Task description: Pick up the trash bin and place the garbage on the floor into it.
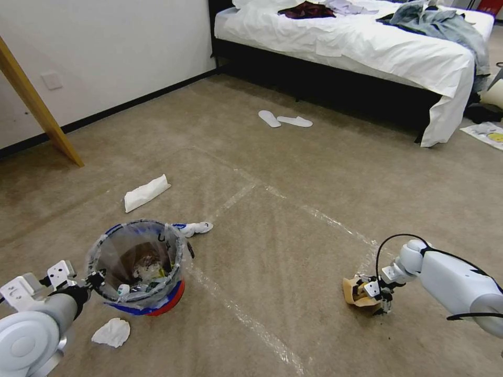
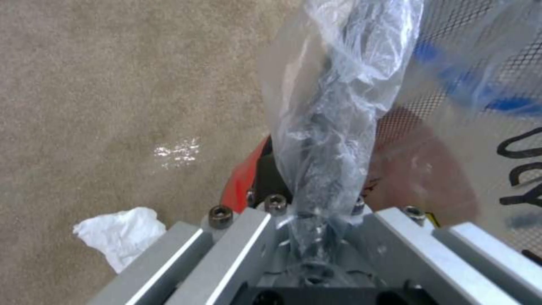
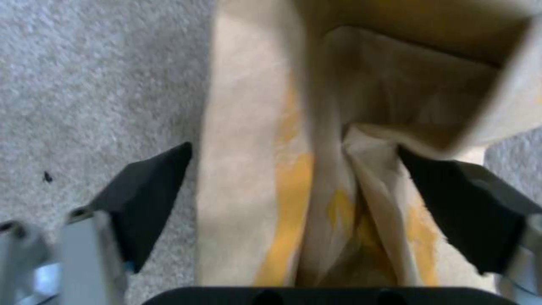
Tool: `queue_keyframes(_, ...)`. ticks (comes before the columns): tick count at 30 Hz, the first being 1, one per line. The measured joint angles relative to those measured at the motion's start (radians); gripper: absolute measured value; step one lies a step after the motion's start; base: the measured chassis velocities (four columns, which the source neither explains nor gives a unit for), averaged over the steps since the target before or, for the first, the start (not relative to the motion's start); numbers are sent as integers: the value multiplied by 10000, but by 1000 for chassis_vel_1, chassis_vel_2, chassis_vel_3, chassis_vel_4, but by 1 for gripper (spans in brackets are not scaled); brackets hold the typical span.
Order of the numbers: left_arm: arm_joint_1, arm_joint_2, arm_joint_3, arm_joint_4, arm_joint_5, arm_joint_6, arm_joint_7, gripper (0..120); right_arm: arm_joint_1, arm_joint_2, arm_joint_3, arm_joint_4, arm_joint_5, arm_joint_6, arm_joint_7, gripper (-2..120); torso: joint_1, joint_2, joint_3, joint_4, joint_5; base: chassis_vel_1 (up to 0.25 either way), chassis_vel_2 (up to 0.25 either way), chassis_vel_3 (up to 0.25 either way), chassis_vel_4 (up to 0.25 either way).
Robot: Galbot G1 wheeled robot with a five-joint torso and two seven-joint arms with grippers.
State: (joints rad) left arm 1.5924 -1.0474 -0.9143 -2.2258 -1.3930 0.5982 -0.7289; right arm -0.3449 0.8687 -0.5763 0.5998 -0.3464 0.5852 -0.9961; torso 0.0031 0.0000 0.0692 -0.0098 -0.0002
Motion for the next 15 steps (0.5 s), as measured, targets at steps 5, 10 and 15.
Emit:
queue_keyframes(5,-8,-3,0,0,19,-18,6,0,-19,65,-2,-15,4,14,70,76,0,1,-1,2,-6,0,0,0,0)
queue_keyframes(10,6,-7,-12,1,30,-39,12,0,1,159,-45,-40,92,44,97,55,0,1,-2,0,-8,0,0,0,0)
queue_keyframes(15,6,12,-23,14,41,-61,32,0,42,223,-147,-52,234,87,135,40,0,2,-2,1,-4,0,0,0,0)
